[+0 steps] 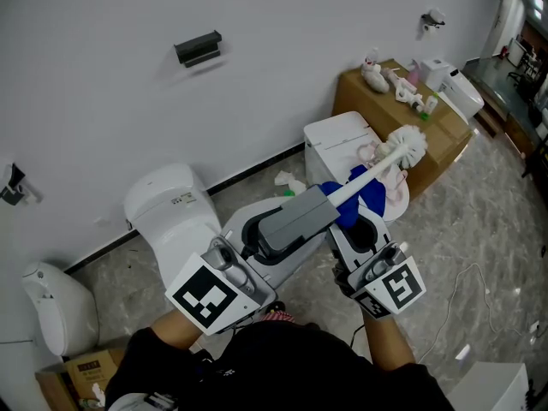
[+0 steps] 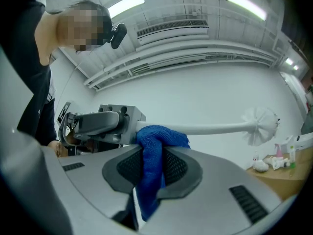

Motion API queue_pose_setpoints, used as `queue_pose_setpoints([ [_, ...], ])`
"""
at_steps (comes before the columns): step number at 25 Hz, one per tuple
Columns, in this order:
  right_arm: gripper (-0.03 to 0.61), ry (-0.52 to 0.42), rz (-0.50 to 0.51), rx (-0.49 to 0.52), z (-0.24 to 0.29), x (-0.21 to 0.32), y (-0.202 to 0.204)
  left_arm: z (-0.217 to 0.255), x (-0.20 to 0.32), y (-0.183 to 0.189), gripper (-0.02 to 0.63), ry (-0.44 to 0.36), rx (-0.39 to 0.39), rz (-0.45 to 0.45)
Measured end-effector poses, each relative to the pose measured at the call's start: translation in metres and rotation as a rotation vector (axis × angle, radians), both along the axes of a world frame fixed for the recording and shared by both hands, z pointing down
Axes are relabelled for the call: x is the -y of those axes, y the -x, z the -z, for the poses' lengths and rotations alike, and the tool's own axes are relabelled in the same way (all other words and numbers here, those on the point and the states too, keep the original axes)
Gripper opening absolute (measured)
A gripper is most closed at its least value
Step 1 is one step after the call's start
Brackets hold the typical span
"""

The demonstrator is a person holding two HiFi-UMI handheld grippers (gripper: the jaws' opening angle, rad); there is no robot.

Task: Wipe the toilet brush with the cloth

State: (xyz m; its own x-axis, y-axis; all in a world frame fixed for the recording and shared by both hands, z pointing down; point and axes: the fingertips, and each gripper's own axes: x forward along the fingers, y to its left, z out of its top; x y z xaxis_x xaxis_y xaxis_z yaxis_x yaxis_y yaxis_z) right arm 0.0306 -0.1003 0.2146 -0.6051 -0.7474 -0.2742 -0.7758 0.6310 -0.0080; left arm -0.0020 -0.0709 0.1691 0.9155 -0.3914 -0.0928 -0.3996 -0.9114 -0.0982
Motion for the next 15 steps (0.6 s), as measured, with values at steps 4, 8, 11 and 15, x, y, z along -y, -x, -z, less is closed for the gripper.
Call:
queue_pose_setpoints([
  [4, 0.078, 0.012, 0.006, 0.027, 0.0021, 0.0021, 0.0011, -0.0013, -0.0010, 0.0001, 0.183, 0.010, -0.002, -0.003],
  [8, 0.078, 0.018, 0.007, 0.044, 0.0045, 0.0042, 0.0011, -0.0027, -0.0013, -0.0004, 0.183, 0.022, -0.001, -0.009],
  [11, 0.078, 0.024, 0.007, 0.049, 0.0042, 0.0055, 0.0006, -0.0039, -0.0001, -0.0007, 0.183, 0.019, 0.003, -0.015],
  [15, 0.077, 0.026, -0.001, 0.050, 0.0042, 0.0060, -0.0011, -0.0038, 0.0002, -0.0013, 0.183, 0.017, 0.004, -0.022],
])
